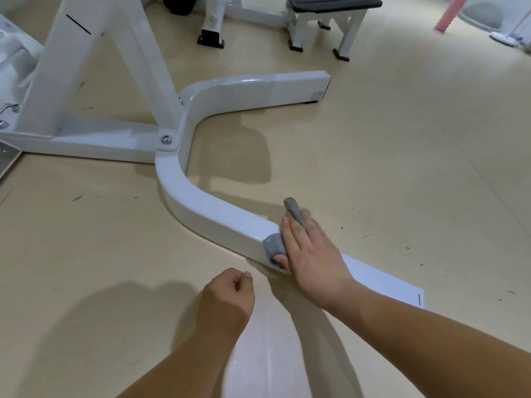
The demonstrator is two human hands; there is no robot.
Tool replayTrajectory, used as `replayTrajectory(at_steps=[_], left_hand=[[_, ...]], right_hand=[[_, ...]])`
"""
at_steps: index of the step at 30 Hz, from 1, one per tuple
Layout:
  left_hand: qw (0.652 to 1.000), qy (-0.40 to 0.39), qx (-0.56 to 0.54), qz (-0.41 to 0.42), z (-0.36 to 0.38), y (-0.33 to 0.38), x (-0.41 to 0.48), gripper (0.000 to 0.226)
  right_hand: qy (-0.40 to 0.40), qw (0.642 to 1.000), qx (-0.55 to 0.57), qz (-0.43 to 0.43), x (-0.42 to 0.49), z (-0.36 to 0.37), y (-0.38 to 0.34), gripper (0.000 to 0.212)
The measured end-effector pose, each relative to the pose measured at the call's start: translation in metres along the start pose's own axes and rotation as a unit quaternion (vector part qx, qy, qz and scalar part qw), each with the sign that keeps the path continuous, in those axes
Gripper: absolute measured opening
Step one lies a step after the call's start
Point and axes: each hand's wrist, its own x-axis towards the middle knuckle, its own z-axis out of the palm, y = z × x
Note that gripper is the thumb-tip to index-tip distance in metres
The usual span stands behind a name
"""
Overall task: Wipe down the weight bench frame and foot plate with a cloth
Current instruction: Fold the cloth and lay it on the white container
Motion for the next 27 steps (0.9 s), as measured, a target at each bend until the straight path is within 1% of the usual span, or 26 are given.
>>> replayTrajectory(at_steps=[1, 2, 3, 4, 5, 6, 7, 8, 9, 10, 11, 14, 15, 16, 17, 18, 19, 20, 21, 22, 25, 27], left_hand=[[1.000, 0.004, 0.002, -0.003, -0.003, -0.002, 0.000, 0.040], [1.000, 0.011, 0.001, -0.008, -0.007, -0.004, 0.001, 0.040], [1.000, 0.020, -0.002, -0.016, -0.011, -0.005, 0.001, 0.041], [0.999, 0.029, -0.009, -0.021, -0.014, -0.005, 0.002, 0.042], [0.999, 0.039, -0.023, -0.027, -0.017, -0.004, 0.003, 0.043], [0.997, 0.044, -0.048, -0.031, -0.021, -0.002, 0.005, 0.042], [0.996, 0.044, -0.074, -0.038, -0.027, 0.003, 0.006, 0.041], [0.994, 0.042, -0.094, -0.036, -0.034, 0.007, 0.009, 0.040], [0.993, 0.040, -0.107, -0.041, -0.042, 0.011, 0.014, 0.039], [0.990, 0.036, -0.124, -0.054, -0.052, 0.014, 0.018, 0.037], [0.986, 0.034, -0.145, -0.081, -0.062, 0.016, 0.023, 0.033], [0.966, 0.044, -0.207, -0.150, -0.094, 0.010, 0.028, 0.013], [0.960, 0.033, -0.224, -0.162, -0.102, 0.007, 0.028, 0.021], [0.957, 0.017, -0.235, -0.169, -0.110, 0.007, 0.026, 0.034], [0.957, 0.002, -0.234, -0.173, -0.118, 0.007, 0.025, 0.037], [0.959, -0.007, -0.226, -0.173, -0.127, 0.008, 0.024, 0.035], [0.961, -0.012, -0.215, -0.174, -0.136, 0.010, 0.023, 0.028], [0.962, -0.008, -0.207, -0.176, -0.144, 0.013, 0.019, 0.019], [0.964, 0.006, -0.197, -0.176, -0.153, 0.013, 0.016, 0.014], [0.966, 0.027, -0.184, -0.177, -0.162, 0.014, 0.013, 0.014], [0.961, 0.079, -0.171, -0.203, -0.191, 0.006, 0.003, 0.029], [0.953, 0.083, -0.184, -0.224, -0.213, 0.001, -0.006, 0.032]], right_hand=[[0.005, 0.999, 0.002, -0.038, 0.005, -0.003, -0.005, 0.066], [0.010, 0.998, 0.013, -0.054, 0.007, -0.007, -0.010, 0.063], [0.021, 0.998, 0.036, -0.042, 0.009, -0.016, -0.014, 0.058], [0.044, 0.997, 0.069, 0.000, 0.010, -0.026, -0.017, 0.052], [0.072, 0.990, 0.108, 0.054, 0.010, -0.038, -0.020, 0.047], [0.102, 0.980, 0.147, 0.091, 0.009, -0.049, -0.023, 0.042], [0.123, 0.973, 0.173, 0.090, 0.008, -0.058, -0.027, 0.037], [0.130, 0.970, 0.198, 0.061, 0.006, -0.065, -0.034, 0.035], [0.104, 0.967, 0.231, 0.030, 0.004, -0.070, -0.044, 0.035], [0.066, 0.959, 0.274, 0.017, 0.003, -0.070, -0.055, 0.037], [0.038, 0.943, 0.328, 0.024, 0.004, -0.068, -0.067, 0.040], [-0.041, 0.874, 0.480, 0.064, 0.025, -0.055, -0.096, 0.042], [-0.074, 0.839, 0.535, 0.071, 0.034, -0.053, -0.104, 0.047], [-0.114, 0.787, 0.600, 0.085, 0.042, -0.052, -0.111, 0.051], [-0.162, 0.729, 0.657, 0.105, 0.049, -0.054, -0.120, 0.051], [-0.203, 0.679, 0.695, 0.120, 0.055, -0.056, -0.128, 0.048], [-0.230, 0.645, 0.718, 0.124, 0.059, -0.059, -0.137, 0.046], [-0.237, 0.632, 0.728, 0.122, 0.064, -0.058, -0.147, 0.047], [-0.231, 0.631, 0.731, 0.119, 0.068, -0.056, -0.159, 0.049], [-0.217, 0.642, 0.725, 0.118, 0.070, -0.053, -0.173, 0.051], [-0.171, 0.674, 0.703, 0.148, 0.074, -0.042, -0.215, 0.052], [-0.171, 0.693, 0.688, 0.133, 0.076, -0.035, -0.241, 0.059]])
